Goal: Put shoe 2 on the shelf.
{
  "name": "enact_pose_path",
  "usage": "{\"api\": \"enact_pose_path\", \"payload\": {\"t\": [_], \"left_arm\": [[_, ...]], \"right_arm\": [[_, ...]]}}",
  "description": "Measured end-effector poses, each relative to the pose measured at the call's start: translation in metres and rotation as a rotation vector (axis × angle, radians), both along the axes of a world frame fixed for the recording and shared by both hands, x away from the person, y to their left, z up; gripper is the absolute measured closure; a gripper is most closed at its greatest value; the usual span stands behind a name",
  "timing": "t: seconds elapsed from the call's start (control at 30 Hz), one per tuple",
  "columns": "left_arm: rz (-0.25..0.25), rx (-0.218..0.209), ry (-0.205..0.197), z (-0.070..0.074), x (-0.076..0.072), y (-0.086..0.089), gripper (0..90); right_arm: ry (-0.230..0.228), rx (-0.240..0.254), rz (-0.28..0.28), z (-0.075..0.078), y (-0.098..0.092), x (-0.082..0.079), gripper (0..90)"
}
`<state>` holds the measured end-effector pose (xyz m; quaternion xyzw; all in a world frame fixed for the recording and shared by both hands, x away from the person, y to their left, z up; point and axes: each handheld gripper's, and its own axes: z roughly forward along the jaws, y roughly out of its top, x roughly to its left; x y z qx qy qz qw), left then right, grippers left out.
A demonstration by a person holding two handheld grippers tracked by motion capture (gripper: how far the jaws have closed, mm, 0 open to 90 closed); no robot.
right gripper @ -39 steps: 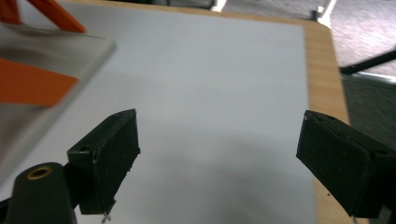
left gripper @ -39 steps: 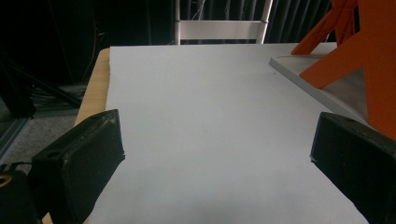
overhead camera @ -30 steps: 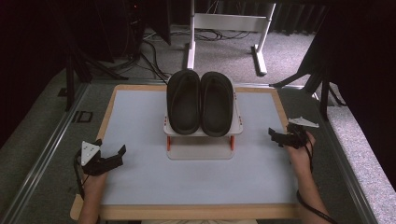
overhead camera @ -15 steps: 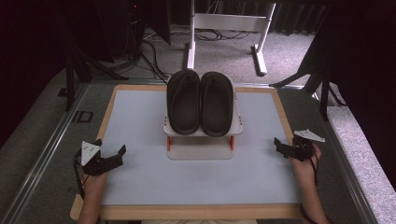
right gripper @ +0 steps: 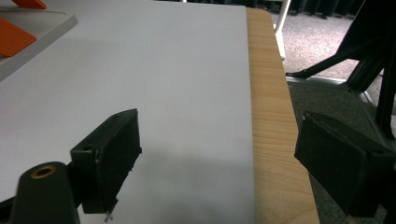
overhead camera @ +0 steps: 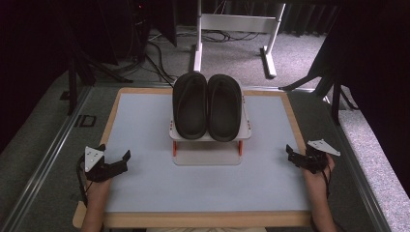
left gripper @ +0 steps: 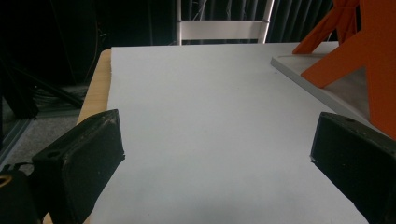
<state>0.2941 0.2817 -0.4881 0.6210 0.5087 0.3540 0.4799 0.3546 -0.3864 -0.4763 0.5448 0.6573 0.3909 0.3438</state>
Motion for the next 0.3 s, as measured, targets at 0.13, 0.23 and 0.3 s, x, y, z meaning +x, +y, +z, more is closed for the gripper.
{"api": "enact_pose_path", "payload": {"t": [0.13,0.23,0.3], "left_arm": [[0.001,0.000,-0.002,0.0000,-0.0002,-0.0001,2.1],[-0.001,0.002,-0.003,-0.0001,-0.0002,-0.0004,2.1],[0.000,0.003,-0.003,-0.0001,-0.0002,-0.0004,2.1]], "right_arm": [[0.001,0.006,-0.011,-0.0001,-0.0006,0.0001,14.2],[-0.006,0.028,-0.014,-0.0001,-0.0029,-0.0005,15.0],[-0.016,0.032,-0.019,-0.0001,-0.0035,-0.0016,15.0]]}}
